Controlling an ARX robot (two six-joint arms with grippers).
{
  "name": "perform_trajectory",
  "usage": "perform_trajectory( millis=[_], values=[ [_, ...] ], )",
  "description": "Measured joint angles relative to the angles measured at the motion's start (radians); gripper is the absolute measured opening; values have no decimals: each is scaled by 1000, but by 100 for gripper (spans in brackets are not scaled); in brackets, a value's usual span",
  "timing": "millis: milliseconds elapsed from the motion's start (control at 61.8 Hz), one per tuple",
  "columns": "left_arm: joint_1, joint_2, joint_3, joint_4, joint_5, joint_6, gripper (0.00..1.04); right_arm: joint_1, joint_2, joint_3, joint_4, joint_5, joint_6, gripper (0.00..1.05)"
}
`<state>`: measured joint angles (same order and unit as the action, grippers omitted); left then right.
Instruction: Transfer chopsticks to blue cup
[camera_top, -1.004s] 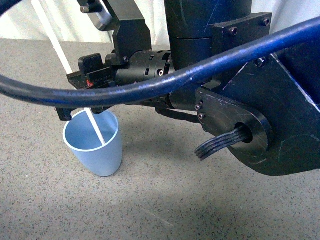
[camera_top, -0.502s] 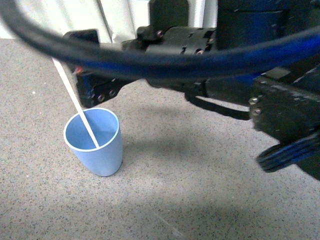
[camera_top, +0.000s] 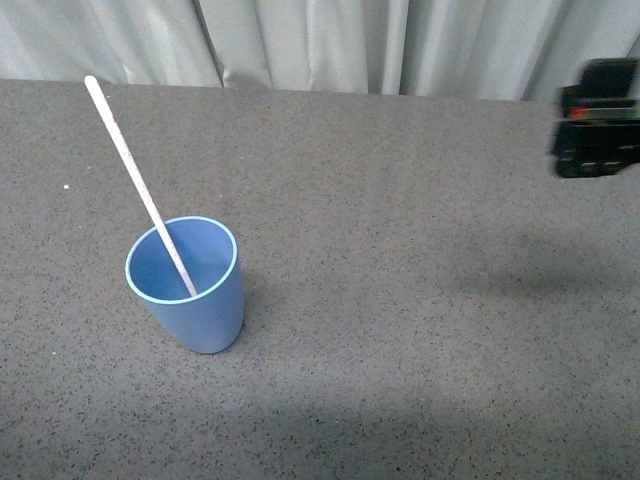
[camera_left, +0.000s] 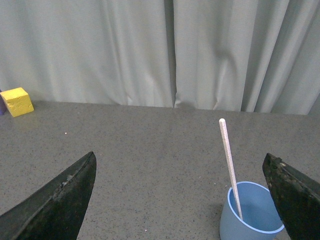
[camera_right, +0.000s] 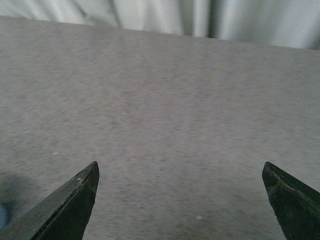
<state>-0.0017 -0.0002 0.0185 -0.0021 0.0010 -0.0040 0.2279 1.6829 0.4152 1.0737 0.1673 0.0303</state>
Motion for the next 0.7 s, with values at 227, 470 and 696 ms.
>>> perform_trajectory(
  millis=[227, 470, 696],
  values=[
    [0, 0, 0, 0, 0, 0, 98, -141, -378, -229, 47, -79, -23, 37],
    [0, 0, 0, 0, -1, 0, 98, -222, -596, -331, -86, -162, -30, 1],
    [0, 0, 0, 0, -1, 0, 98, -227, -799, -381, -240, -164, -30, 1]
  ],
)
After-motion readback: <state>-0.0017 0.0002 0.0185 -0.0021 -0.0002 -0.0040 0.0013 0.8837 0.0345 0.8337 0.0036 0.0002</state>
